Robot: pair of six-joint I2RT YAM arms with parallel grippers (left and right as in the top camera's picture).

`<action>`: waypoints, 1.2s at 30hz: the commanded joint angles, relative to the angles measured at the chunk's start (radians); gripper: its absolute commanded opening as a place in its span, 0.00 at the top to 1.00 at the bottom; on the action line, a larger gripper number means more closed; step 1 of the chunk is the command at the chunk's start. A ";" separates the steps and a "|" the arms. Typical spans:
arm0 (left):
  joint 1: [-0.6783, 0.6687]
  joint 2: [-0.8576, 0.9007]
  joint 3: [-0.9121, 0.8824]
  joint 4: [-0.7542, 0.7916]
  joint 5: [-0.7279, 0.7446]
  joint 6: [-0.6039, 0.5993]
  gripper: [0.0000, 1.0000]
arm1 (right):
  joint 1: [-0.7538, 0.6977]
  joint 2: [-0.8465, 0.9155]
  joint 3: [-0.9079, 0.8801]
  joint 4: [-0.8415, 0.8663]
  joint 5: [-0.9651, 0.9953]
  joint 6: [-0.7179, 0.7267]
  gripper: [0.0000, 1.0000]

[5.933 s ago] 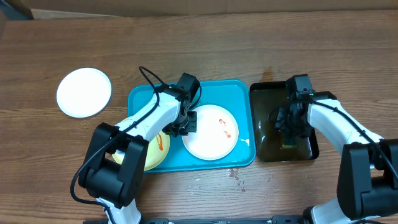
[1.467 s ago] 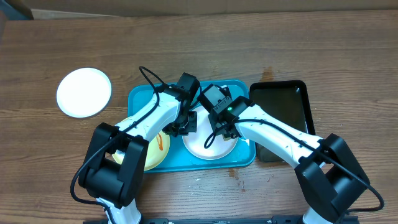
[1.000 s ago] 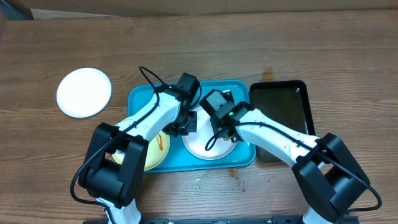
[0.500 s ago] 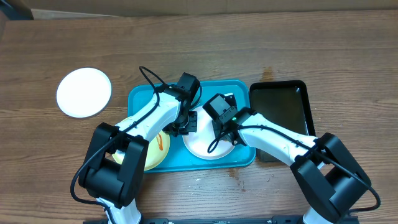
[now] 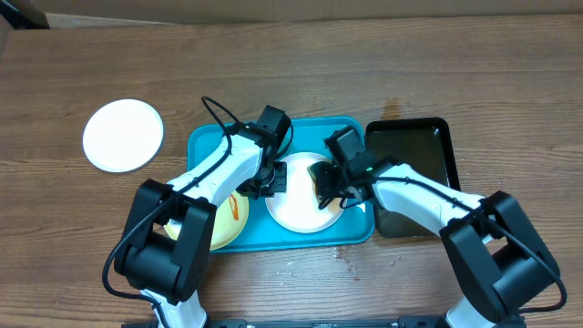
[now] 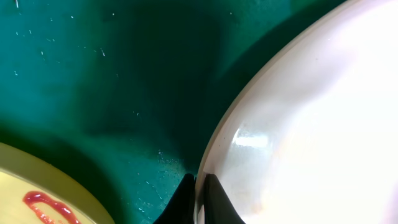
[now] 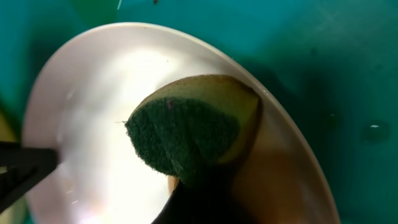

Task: Clean dirty plates on tray and stack at the side
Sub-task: 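Scrub the white plate held by the left gripper with the sponge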

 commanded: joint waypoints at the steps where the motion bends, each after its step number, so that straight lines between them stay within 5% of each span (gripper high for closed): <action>1: -0.002 0.008 -0.006 0.005 -0.020 0.016 0.96 | -0.079 0.030 -0.013 0.049 -0.357 -0.018 0.96; 6: -0.002 0.008 -0.006 0.004 -0.020 0.016 0.96 | -0.217 0.008 0.051 0.072 -0.679 -0.042 0.96; 11: -0.002 0.008 -0.006 0.004 -0.020 0.016 0.96 | -0.258 -0.058 0.056 -0.008 -0.706 -0.099 0.96; 19: -0.002 0.008 -0.006 0.005 -0.020 0.016 0.96 | -0.187 -0.065 0.023 -0.211 -0.243 -0.150 0.96; 36: -0.002 0.008 -0.006 0.008 -0.020 0.016 0.96 | 0.003 0.003 -0.003 -0.108 -0.014 0.019 0.96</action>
